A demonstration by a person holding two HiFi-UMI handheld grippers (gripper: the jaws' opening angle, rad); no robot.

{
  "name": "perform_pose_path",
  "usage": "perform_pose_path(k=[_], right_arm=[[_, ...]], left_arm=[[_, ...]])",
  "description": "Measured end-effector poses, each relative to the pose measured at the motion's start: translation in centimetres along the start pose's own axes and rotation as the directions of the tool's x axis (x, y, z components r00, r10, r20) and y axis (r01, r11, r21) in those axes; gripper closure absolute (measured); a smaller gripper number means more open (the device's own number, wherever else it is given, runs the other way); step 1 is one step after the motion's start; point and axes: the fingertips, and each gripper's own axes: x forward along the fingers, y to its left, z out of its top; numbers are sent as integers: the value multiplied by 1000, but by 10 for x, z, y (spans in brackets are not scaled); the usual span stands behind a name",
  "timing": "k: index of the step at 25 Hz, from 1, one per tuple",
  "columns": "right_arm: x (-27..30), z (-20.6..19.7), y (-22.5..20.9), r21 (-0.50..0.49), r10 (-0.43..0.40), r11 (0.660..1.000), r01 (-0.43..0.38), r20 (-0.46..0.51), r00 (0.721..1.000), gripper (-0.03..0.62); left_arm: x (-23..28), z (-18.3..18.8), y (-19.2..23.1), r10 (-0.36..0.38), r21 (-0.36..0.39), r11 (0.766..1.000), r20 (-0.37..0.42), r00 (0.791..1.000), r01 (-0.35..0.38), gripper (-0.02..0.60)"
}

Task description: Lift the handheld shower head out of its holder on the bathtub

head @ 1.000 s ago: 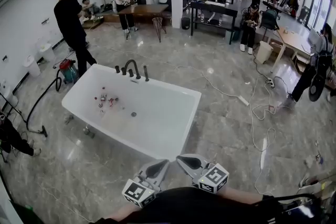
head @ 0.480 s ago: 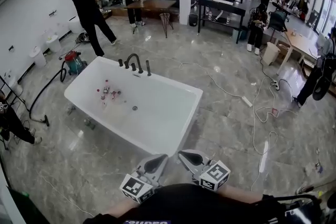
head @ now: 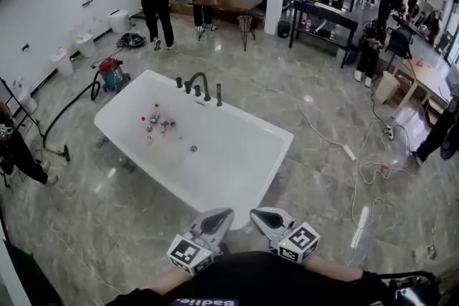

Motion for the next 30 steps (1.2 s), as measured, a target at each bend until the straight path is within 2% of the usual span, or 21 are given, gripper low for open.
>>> perform_pose_path(k=[4,7,11,15,20,24,30], right_arm=[[68,14,-52,11,-53,999,53,8,999,594],[122,28,-95,34,-115,993,114,38,993,594],[189,57,-124,47,-137,990,135,48,989,594],[223,61,-154,35,-155,988,153,45,987,594],[241,53,-191,74,-153,986,151,28,988,594],[245,61,-218,83,-60,995,55,68,996,594],[231,64,-290,33,19,999,-20,33,999,594]], left_arm=[[31,2,92,-9,-1,1000,1,1000,9,577],[56,16,156,-46,13,999,17,999,46,576],[75,36,219,-102,9,995,17,995,102,576],[90,36,270,-85,0,996,17,996,85,577],[114,36,298,-45,-8,999,17,999,45,577],[143,37,294,3,2,1000,2,1000,-3,577],[199,31,288,124,5,992,-20,992,-124,577]])
